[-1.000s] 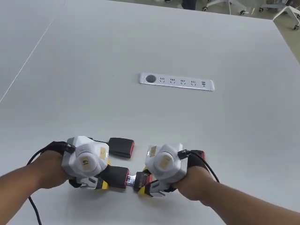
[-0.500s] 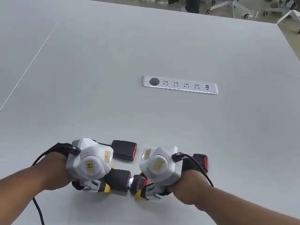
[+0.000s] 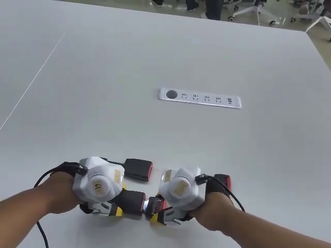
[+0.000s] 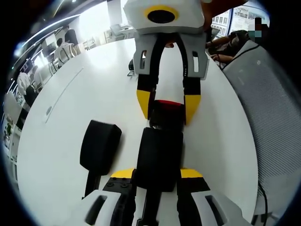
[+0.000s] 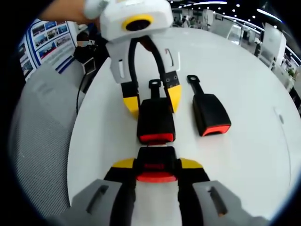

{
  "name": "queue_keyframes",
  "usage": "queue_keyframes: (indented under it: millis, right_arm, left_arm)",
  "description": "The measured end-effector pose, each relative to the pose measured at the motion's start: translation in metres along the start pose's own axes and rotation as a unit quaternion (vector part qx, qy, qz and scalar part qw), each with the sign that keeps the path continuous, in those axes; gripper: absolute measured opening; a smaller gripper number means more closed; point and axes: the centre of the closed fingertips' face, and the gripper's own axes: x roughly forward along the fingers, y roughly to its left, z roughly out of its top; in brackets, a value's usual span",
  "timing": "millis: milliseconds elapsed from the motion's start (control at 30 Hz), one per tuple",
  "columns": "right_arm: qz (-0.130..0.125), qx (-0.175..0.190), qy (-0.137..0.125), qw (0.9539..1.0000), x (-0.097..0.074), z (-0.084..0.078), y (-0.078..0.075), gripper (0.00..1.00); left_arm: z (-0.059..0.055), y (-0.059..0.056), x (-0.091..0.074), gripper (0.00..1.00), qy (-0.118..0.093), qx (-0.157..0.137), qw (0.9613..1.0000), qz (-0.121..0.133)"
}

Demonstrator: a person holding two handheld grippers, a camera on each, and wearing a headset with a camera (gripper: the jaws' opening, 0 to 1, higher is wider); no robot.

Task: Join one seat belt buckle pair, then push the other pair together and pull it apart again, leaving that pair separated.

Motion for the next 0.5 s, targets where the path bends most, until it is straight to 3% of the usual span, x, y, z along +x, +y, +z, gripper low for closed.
queue_keyframes:
  millis: [167,500]
  right_arm:
    - [-0.006,-0.005,-0.004,1.0,-0.0011,-0.0021,0.0015,0.33]
    - [-0.008,-0.016,-0.017,0.9997,-0.0034,-0.0028,0.0031,0.33]
  left_arm:
    - [-0.0011,0.0003,0.0014,0.34,0.004,0.01,0.9999,-0.005]
    - [-0.0051,0.0014,0.0012,0.33,-0.014,0.014,0.9997,-0.013]
